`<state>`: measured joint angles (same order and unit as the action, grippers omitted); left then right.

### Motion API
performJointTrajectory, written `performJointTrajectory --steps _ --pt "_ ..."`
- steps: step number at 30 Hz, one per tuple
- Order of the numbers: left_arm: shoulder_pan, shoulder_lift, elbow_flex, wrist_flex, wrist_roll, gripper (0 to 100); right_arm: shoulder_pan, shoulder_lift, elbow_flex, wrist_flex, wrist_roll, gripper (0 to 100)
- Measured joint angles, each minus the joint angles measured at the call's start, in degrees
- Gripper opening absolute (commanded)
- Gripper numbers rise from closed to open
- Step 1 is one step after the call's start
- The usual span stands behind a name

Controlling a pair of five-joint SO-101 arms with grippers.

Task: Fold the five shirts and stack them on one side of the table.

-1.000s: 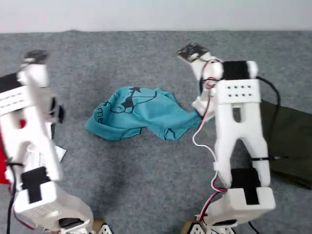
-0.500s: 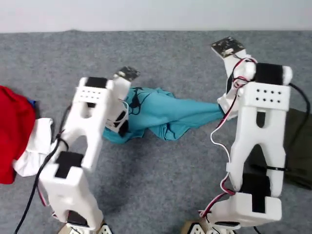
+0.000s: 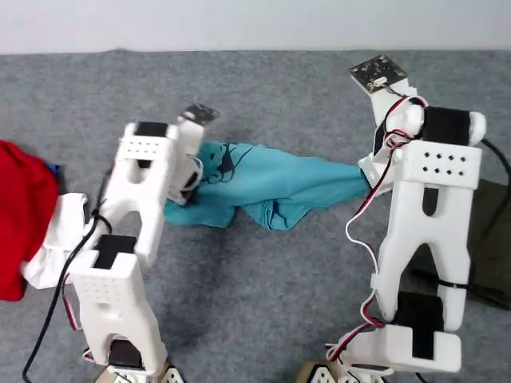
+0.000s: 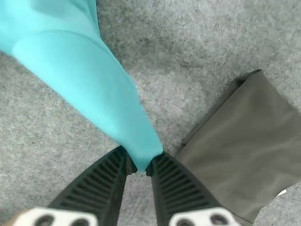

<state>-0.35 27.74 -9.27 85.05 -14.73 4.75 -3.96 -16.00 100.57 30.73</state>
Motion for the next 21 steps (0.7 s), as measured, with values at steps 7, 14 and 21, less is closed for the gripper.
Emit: performJointTrajectory --steps 7,14,21 --pt "-5.10 -0.18 -14.86 8.26 0.00 1 0.09 -4.57 0.00 0.00 -0.53 1.0" --pt "-5.36 -3.08 -22.33 13.80 -0.18 14 0.09 -5.27 0.00 0.00 -0.70 1.0" --pt "-6.07 -8.26 -15.65 13.89 -2.99 21 0.53 -5.27 0.00 0.00 -0.70 1.0"
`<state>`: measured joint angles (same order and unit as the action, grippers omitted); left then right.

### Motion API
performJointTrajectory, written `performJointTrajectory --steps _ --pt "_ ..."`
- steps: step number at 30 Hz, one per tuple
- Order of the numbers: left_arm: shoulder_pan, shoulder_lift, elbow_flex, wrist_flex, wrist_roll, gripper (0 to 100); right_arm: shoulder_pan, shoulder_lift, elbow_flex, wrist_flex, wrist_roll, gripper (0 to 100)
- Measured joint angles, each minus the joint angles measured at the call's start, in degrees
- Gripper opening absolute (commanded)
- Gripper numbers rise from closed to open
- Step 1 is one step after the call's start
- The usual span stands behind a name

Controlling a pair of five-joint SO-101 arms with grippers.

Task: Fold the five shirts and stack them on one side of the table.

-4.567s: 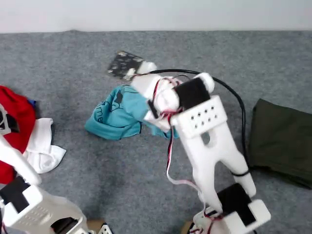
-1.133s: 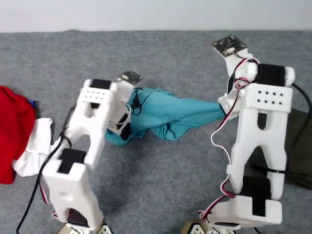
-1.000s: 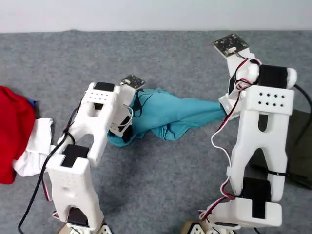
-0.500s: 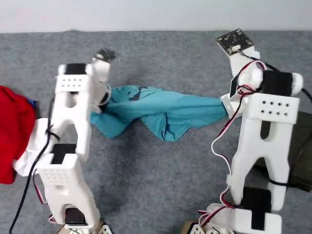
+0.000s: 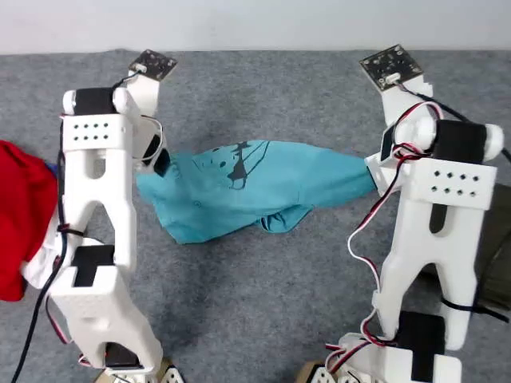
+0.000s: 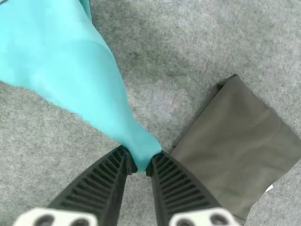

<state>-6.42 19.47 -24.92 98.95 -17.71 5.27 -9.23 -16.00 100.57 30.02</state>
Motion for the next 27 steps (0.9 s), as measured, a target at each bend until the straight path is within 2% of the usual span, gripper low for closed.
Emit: performJointTrajectory --steps 7,14,19,27 --pt "0.97 -4.57 7.38 0.00 -3.96 21 0.00 0.00 0.00 0.00 -0.18 1.0" --pt "7.47 -5.36 22.07 -0.62 -6.07 21 0.00 0.00 0.00 0.00 -0.18 1.0" --pt "10.20 -4.92 29.71 -6.95 -6.15 21 0.00 0.00 0.00 0.00 -0.18 1.0" --pt "10.46 2.81 30.51 -14.33 -6.33 21 0.09 0.00 0.00 0.09 -0.26 1.0"
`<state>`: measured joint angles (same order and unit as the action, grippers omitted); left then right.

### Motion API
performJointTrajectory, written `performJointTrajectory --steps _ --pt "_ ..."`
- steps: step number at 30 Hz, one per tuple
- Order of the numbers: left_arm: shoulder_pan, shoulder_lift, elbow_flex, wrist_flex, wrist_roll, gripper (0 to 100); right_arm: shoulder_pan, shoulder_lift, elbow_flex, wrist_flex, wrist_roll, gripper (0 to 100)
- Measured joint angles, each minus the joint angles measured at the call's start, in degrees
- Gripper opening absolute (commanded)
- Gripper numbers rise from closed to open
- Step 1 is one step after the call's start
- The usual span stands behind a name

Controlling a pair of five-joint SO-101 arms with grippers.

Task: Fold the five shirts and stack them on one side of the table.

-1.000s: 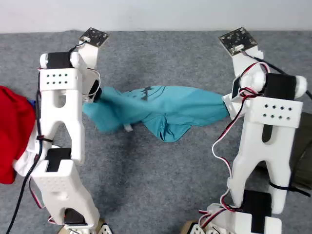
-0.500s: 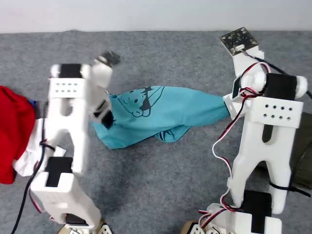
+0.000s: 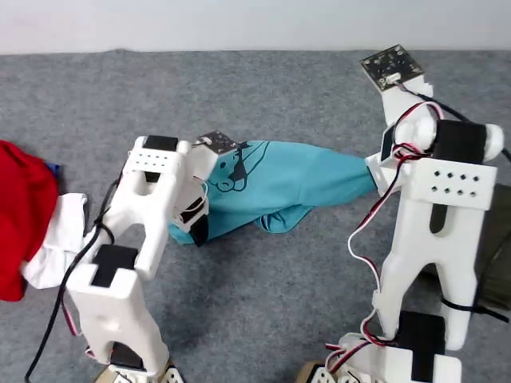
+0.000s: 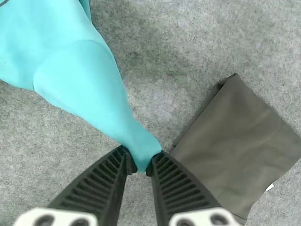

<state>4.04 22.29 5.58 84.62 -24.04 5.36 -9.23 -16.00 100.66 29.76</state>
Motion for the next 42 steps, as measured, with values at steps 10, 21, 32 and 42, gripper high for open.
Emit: performJointTrajectory --steps 10,21,32,42 --pt "0.00 5.71 -1.32 -2.81 -0.09 2 0.00 0.00 0.00 0.00 -1.93 1.0" --pt "-1.93 -6.33 -5.10 6.86 -0.18 0 0.00 -1.14 0.00 0.00 -1.93 1.0" --pt "-11.60 -38.51 -12.57 12.13 -0.44 0 0.00 -12.31 0.00 -4.75 -1.93 1.0" --pt "-18.29 -45.80 -11.60 14.42 -0.53 0 0.00 -15.74 0.00 -9.23 -1.49 1.0"
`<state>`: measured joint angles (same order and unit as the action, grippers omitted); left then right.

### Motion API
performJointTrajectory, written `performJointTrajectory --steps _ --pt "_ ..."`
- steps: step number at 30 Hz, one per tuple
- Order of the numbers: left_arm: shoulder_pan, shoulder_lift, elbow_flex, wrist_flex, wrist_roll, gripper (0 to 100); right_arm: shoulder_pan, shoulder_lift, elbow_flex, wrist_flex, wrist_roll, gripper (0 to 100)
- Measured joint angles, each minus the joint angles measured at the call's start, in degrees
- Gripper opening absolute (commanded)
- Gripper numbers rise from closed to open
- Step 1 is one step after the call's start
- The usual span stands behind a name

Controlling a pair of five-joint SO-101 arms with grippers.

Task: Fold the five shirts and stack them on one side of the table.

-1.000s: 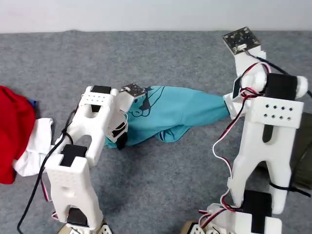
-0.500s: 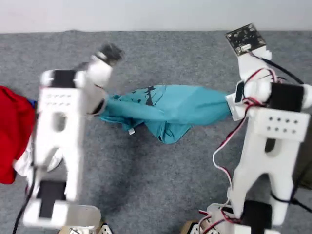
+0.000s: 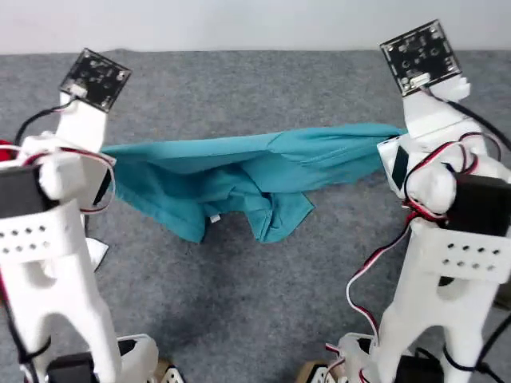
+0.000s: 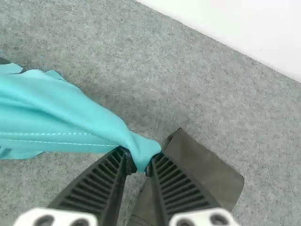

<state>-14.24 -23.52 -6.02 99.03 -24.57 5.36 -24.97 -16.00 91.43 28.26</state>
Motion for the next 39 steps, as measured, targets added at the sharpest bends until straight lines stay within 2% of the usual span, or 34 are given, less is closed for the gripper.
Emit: performJointTrajectory --steps 5,11,15,18,20,23,26,32,39 --pt "-0.35 -2.90 9.93 0.18 -4.13 0 -3.16 1.67 0.00 2.99 2.37 1.0" --pt "3.34 -1.85 33.14 -0.26 -9.32 0 -7.12 10.02 0.00 8.09 3.96 1.0" --pt "7.38 1.67 47.30 -7.47 -9.76 0 -7.12 15.47 0.00 8.09 4.04 1.0" --pt "8.44 5.45 52.92 -14.95 -9.76 1 -7.56 19.60 0.00 8.09 4.04 1.0" --pt "8.44 8.18 53.19 -18.37 -9.76 1 -7.56 21.36 0.00 8.09 4.04 1.0" --pt "8.44 11.43 51.43 -18.37 -9.76 6 -7.56 21.80 0.00 8.09 4.04 1.0" --pt "8.44 12.48 46.86 -14.15 -9.76 11 -7.56 21.80 0.00 8.09 4.04 1.0" --pt "8.70 12.48 35.52 -2.46 -9.76 11 -7.56 21.80 0.00 8.09 4.04 1.0" --pt "10.02 9.41 35.78 -0.35 -9.67 11 -7.56 21.80 0.00 8.09 4.04 1.0"
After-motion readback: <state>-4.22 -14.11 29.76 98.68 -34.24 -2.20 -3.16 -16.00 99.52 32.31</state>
